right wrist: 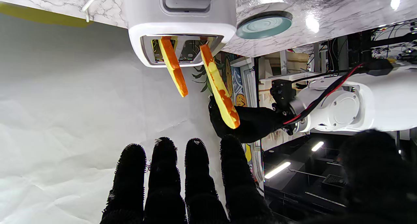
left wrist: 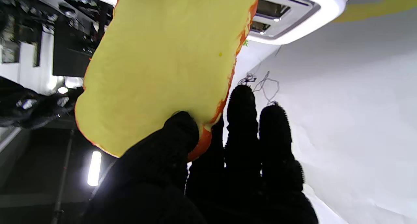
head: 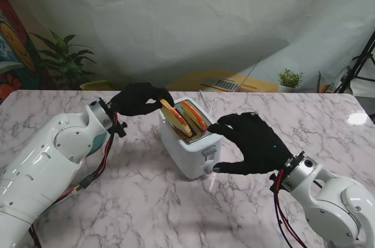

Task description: Toast the toast slices

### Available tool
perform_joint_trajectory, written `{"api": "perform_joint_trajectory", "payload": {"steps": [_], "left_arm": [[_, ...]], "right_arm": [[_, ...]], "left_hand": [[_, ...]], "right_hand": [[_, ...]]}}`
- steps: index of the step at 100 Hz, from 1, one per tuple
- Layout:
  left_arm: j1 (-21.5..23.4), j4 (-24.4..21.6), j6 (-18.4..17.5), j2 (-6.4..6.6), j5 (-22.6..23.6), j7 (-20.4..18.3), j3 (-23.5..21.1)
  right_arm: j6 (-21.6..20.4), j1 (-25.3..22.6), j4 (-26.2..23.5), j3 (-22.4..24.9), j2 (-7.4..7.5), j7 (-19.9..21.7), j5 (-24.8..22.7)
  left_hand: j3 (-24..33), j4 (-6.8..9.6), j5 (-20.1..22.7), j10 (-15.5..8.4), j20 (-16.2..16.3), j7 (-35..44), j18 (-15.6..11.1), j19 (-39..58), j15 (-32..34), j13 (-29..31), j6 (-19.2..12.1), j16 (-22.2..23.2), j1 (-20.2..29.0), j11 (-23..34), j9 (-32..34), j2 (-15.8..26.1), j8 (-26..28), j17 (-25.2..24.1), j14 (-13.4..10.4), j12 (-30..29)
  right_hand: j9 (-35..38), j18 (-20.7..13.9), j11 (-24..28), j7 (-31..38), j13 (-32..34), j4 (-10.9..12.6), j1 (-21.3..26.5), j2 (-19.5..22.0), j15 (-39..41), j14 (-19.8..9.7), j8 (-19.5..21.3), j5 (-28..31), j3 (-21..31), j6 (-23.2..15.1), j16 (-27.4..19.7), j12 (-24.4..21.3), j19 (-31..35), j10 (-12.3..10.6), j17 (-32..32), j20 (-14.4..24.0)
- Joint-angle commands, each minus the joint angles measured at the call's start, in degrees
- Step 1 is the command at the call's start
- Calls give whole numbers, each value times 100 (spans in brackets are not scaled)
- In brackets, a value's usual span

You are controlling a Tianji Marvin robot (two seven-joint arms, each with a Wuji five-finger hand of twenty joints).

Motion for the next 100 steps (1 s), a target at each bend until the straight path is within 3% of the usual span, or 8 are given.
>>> {"api": "perform_joint_trajectory", "payload": {"steps": [1,26,46,49,58,100], "left_arm": [[-98,53,-49,-36,86,-77,51],[-284,288,-248,-34,287,21,240],[-486,477,-457,-55,850,462,342],[-511,478,-479,-51,913,495,345],[-532,440,-478,-51,981,534,330],[-533,491,-537,-11,804,258,319]], "right_arm": [[-11,-46,28,4,4,14,-19],[-11,-73,47,12,1,-18,-33],[14,-95,62,8,-2,-33,-30],[16,-97,63,10,-1,-26,-30],[33,-107,63,10,-3,-28,-28],[86,-127,84,10,-15,-122,-65]], "left_hand": [[601,226,935,-857,-67,2000,-181,74,-131,158,-1156,5,573,275,413,-163,1030,-28,-105,25],[617,216,938,-885,-94,2011,-181,88,-132,152,-1158,3,566,284,393,-158,1036,-49,-123,18],[626,203,977,-977,-132,2069,-199,87,-169,127,-1186,-15,576,305,380,-223,1063,-68,-167,-7],[638,195,961,-997,-147,2099,-212,86,-187,136,-1370,-30,569,310,380,-233,1085,-70,-181,-17],[668,188,995,-1033,-173,2160,-212,85,-208,130,-1407,-37,575,325,371,-266,1126,-88,-194,-50],[793,148,1124,-1134,-232,2341,-222,86,-273,132,-1482,-53,545,412,366,-350,1309,-159,-227,-189]], "right_hand": [[-162,-192,-59,-102,-161,48,-155,192,-270,-84,37,-207,-69,34,-69,-57,-106,-71,-125,-86],[-152,-181,-52,-96,-146,46,-160,196,-260,-78,46,-204,-69,31,-65,-54,-95,-82,-110,-83],[-141,-181,-53,-97,-139,44,-167,208,-261,-66,49,-208,-67,40,-66,-55,-93,-90,-107,-83],[-140,-180,-53,-96,-138,44,-170,210,-261,-69,50,-206,-69,41,-66,-55,-91,-89,-105,-82],[-141,-179,-52,-101,-137,44,-167,218,-261,-61,49,-213,-69,51,-66,-54,-94,-96,-111,-83],[-140,-171,-39,-135,-115,43,-158,287,-255,-57,42,-220,-106,109,-64,-47,-71,-78,-84,-74]]}}
